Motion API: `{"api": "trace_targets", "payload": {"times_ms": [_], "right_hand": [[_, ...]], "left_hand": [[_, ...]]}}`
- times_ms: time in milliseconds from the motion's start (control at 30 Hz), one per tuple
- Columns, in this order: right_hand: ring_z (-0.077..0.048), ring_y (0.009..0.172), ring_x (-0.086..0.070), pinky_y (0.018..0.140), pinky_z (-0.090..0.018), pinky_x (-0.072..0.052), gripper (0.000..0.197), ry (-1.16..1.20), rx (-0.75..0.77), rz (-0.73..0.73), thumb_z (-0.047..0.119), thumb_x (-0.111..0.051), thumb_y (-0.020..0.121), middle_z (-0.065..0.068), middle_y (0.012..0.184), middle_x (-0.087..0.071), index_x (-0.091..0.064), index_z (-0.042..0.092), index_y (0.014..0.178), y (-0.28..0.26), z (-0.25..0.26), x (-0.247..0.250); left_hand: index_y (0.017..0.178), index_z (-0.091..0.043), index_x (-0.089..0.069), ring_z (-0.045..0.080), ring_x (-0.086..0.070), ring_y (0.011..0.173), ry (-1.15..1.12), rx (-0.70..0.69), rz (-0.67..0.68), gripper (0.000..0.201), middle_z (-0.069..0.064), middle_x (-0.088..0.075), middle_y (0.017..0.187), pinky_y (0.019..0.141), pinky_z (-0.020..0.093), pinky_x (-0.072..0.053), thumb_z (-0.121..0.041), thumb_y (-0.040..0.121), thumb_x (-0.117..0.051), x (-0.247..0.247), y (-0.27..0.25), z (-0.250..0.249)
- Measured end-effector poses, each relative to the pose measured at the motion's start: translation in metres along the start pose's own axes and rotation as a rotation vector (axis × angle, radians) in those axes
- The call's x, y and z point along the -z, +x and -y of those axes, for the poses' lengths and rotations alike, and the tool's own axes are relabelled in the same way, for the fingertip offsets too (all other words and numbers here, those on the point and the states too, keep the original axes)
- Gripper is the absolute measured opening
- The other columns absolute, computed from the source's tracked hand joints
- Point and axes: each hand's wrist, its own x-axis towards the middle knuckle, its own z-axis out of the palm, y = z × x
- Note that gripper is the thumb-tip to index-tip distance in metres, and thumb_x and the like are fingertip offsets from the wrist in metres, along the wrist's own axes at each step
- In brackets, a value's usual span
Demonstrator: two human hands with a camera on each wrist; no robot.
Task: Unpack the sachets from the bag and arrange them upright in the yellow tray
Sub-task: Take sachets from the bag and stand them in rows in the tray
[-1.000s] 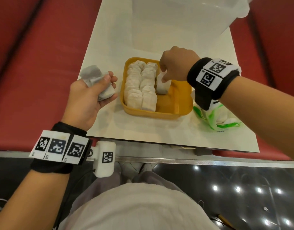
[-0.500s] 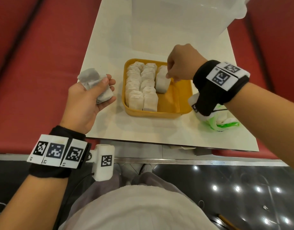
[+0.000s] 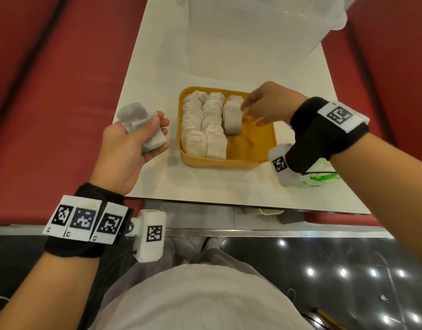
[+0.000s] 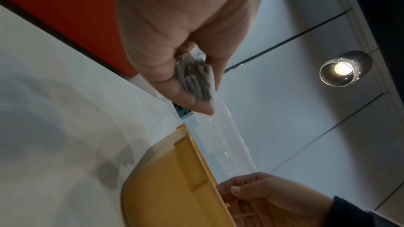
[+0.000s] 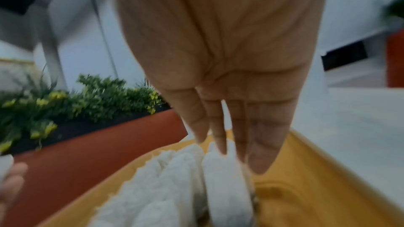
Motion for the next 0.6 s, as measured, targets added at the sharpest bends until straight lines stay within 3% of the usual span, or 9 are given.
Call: {"api": "trace_targets", "payload": {"times_ms": [67,133,233,400,600], "right_hand": [[-0.032,0.111,-0.062,0.094,-0.038,-0.053,0.031,0.292,-0.095,-0.066,0.008,-0.056,0.092,-0.019,0.122,-0.062,-0.059,-0.001,0.122,-0.004,-0.007,-0.006],[-0.035,0.124,-0.053,0.099,-0.038,-0.048,0.042,0.623,-0.185,-0.050,0.004,-0.054,0.092,-0.024,0.136,-0.051,-0.047,-0.005,0.132,-0.005,-0.008,-0.014],[-0.031,0.142,-0.029,0.111,-0.039,-0.034,0.057,0.941,-0.293,0.032,0.003,-0.047,0.097,-0.017,0.156,-0.023,-0.022,0.002,0.149,0.001,0.001,-0.026],[-0.030,0.146,-0.019,0.118,-0.044,-0.025,0.061,1.028,-0.354,0.101,0.007,-0.040,0.100,-0.015,0.160,-0.012,-0.009,0.003,0.152,0.020,0.007,-0.041],[-0.029,0.144,-0.026,0.114,-0.043,-0.032,0.060,1.138,-0.336,0.100,0.006,-0.040,0.099,-0.015,0.159,-0.017,-0.012,0.005,0.152,0.017,0.000,-0.042]], "left_hand": [[0.101,-0.015,-0.065,0.007,-0.067,0.087,-0.006,0.001,-0.003,0.009,-0.003,-0.071,0.092,0.068,0.023,-0.056,-0.017,0.095,-0.058,0.000,-0.001,-0.001],[0.101,-0.015,-0.065,0.007,-0.067,0.086,-0.006,0.005,0.001,0.009,-0.003,-0.072,0.091,0.068,0.023,-0.056,-0.017,0.095,-0.058,-0.001,-0.001,-0.002],[0.101,-0.015,-0.065,0.007,-0.067,0.086,0.002,0.016,0.016,0.010,-0.003,-0.072,0.091,0.067,0.023,-0.056,-0.018,0.094,-0.059,-0.004,-0.002,-0.004],[0.103,-0.012,-0.066,0.008,-0.068,0.086,0.000,0.053,0.039,0.014,0.000,-0.072,0.094,0.067,0.023,-0.056,-0.018,0.096,-0.056,-0.009,-0.006,-0.006],[0.113,-0.007,-0.064,0.014,-0.069,0.093,-0.048,0.117,0.074,0.022,0.006,-0.071,0.101,0.074,0.027,-0.058,-0.017,0.098,-0.051,-0.011,-0.009,-0.008]]}}
